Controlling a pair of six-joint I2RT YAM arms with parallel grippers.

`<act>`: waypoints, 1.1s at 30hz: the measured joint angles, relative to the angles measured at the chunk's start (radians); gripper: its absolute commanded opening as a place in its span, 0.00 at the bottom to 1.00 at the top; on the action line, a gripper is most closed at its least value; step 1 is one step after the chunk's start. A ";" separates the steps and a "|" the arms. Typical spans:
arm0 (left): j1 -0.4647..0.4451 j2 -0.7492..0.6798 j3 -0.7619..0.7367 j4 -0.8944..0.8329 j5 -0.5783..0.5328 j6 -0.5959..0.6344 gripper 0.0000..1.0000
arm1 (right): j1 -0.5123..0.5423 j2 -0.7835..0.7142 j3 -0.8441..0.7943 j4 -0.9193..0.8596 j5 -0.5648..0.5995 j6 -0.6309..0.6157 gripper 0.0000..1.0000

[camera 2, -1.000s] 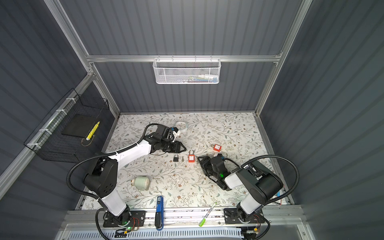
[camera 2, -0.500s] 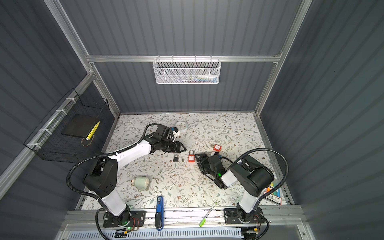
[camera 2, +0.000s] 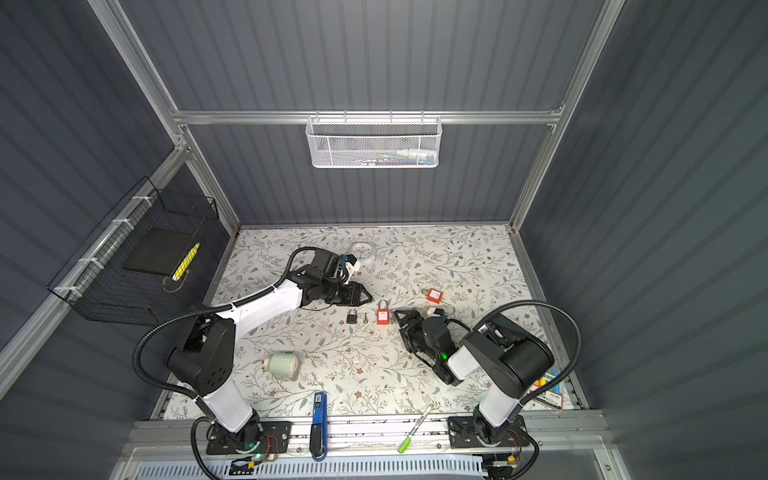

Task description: Lock with the key

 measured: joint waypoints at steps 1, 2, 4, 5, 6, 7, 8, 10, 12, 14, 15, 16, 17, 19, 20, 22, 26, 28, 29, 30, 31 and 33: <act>0.000 0.000 0.000 0.000 0.000 0.000 0.54 | -0.005 -0.034 0.000 -0.034 0.001 -0.016 0.79; 0.000 0.000 0.000 0.000 -0.002 0.000 0.54 | -0.016 -0.079 0.002 -0.080 0.001 -0.039 0.79; 0.000 -0.003 0.000 0.000 -0.002 0.000 0.54 | -0.045 -0.172 0.017 -0.196 -0.001 -0.099 0.80; 0.000 -0.006 0.000 0.000 -0.002 0.000 0.54 | -0.064 -0.223 0.036 -0.277 -0.003 -0.140 0.80; 0.000 -0.008 0.000 0.000 -0.002 0.000 0.54 | -0.085 -0.273 0.064 -0.369 -0.003 -0.187 0.81; 0.000 -0.011 0.000 0.000 -0.002 0.000 0.54 | -0.107 -0.319 0.103 -0.469 -0.003 -0.244 0.82; 0.000 -0.015 -0.002 0.001 -0.002 0.000 0.54 | -0.129 -0.361 0.148 -0.569 0.000 -0.305 0.83; 0.000 -0.021 -0.008 0.001 -0.002 0.000 0.54 | -0.173 -0.430 0.245 -0.748 0.011 -0.429 0.85; 0.000 -0.023 -0.013 0.002 -0.002 -0.001 0.54 | -0.234 -0.480 0.346 -0.908 0.019 -0.570 0.86; 0.000 -0.023 -0.017 0.004 -0.002 -0.004 0.54 | -0.298 -0.496 0.417 -1.023 0.018 -0.681 0.86; 0.000 -0.023 -0.017 0.007 -0.002 -0.008 0.54 | -0.333 -0.495 0.448 -1.082 0.014 -0.737 0.87; 0.000 -0.022 -0.017 0.009 -0.001 -0.009 0.54 | -0.360 -0.488 0.471 -1.129 0.013 -0.779 0.87; 0.000 -0.023 -0.017 0.010 -0.001 -0.011 0.54 | -0.388 -0.472 0.497 -1.182 0.008 -0.826 0.87; 0.000 -0.022 -0.017 0.010 -0.001 -0.012 0.54 | -0.423 -0.422 0.541 -1.266 -0.008 -0.903 0.88; 0.000 -0.022 -0.017 0.010 0.000 -0.012 0.54 | -0.434 -0.386 0.564 -1.305 -0.020 -0.940 0.88; 0.000 -0.022 -0.017 0.010 0.002 -0.012 0.54 | -0.451 -0.316 0.600 -1.365 -0.045 -1.000 0.88; 0.000 -0.022 -0.017 0.010 0.002 -0.012 0.54 | -0.472 -0.180 0.667 -1.442 -0.090 -1.085 0.88; 0.000 -0.022 -0.017 0.009 0.002 -0.012 0.54 | -0.477 -0.130 0.697 -1.464 -0.097 -1.113 0.89; 0.000 -0.022 -0.017 0.009 0.002 -0.013 0.54 | -0.480 -0.105 0.715 -1.473 -0.099 -1.128 0.89; 0.000 -0.022 -0.017 0.008 0.002 -0.013 0.54 | -0.482 -0.082 0.734 -1.482 -0.101 -1.141 0.89; 0.000 -0.022 -0.017 0.008 0.002 -0.013 0.54 | -0.484 -0.066 0.748 -1.488 -0.101 -1.150 0.89; 0.000 -0.022 -0.017 0.008 0.002 -0.012 0.54 | -0.491 -0.026 0.783 -1.495 -0.105 -1.172 0.89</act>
